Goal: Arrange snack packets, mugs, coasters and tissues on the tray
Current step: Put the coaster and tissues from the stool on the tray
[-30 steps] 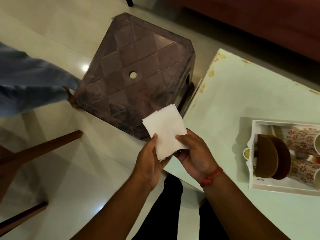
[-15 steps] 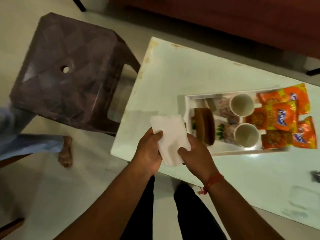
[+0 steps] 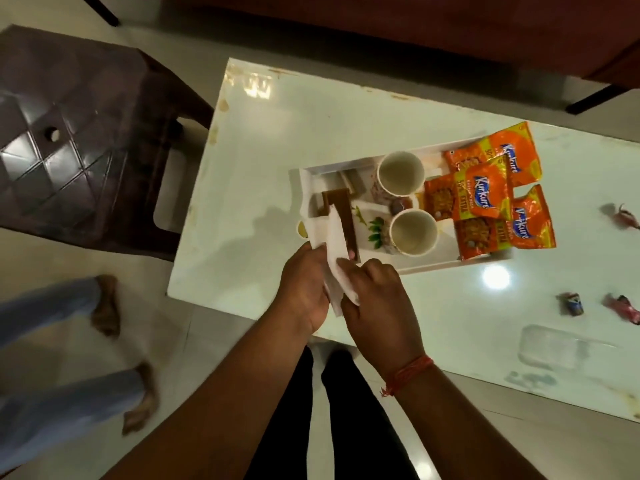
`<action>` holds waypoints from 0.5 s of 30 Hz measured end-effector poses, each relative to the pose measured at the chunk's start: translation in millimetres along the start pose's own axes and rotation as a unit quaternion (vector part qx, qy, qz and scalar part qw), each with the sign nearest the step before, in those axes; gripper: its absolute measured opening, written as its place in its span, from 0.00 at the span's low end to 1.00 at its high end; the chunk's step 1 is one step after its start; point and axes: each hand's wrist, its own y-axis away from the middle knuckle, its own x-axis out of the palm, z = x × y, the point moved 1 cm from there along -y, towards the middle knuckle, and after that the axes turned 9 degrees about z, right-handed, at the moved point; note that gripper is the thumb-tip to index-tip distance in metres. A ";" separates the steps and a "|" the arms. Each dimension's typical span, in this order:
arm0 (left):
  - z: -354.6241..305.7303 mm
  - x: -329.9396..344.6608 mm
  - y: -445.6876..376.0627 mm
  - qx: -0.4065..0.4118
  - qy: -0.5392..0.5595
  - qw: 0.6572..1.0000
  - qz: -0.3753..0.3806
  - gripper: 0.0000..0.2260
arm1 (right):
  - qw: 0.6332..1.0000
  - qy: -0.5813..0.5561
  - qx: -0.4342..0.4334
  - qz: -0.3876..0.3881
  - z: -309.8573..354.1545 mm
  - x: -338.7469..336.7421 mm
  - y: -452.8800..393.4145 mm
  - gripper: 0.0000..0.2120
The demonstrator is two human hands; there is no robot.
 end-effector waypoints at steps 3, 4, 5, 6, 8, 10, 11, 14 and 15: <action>1.5 -0.4 -0.8 -0.017 0.016 1.000 -0.002 0.18 | 0.999 0.038 -0.022 -0.002 -0.8 1.3 2.2 0.21; 1.6 -1.0 -1.1 -0.015 0.032 0.999 0.001 0.18 | 0.998 0.050 -0.028 -0.003 -1.3 1.7 2.3 0.21; 1.4 -1.6 -1.8 -0.015 0.046 0.999 0.002 0.18 | 0.998 0.060 -0.035 -0.003 -2.3 2.2 2.1 0.21; 1.1 -1.9 -3.0 -0.015 0.055 0.998 0.004 0.19 | 0.997 0.067 -0.041 -0.003 -3.5 2.5 1.1 0.21; 1.6 -3.8 -7.0 -0.014 0.061 0.998 0.006 0.20 | 0.996 0.075 -0.044 -0.003 -6.5 4.3 0.1 0.22; 0.5 -5.0 -8.8 -0.010 0.063 0.998 0.006 0.20 | 0.996 0.077 -0.044 -0.002 -8.3 5.6 -0.4 0.22; -0.4 -5.4 -9.5 -0.009 0.066 0.998 0.007 0.20 | 0.996 0.077 -0.044 -0.001 -8.6 5.7 0.0 0.23; -4.7 -6.6 -9.8 -0.010 0.053 0.998 0.015 0.23 | 0.996 0.068 -0.047 0.014 -7.0 6.4 1.0 0.25; -5.8 -6.9 -9.4 -0.007 0.038 0.999 0.014 0.22 | 0.996 0.061 -0.051 0.027 -6.0 6.1 1.2 0.26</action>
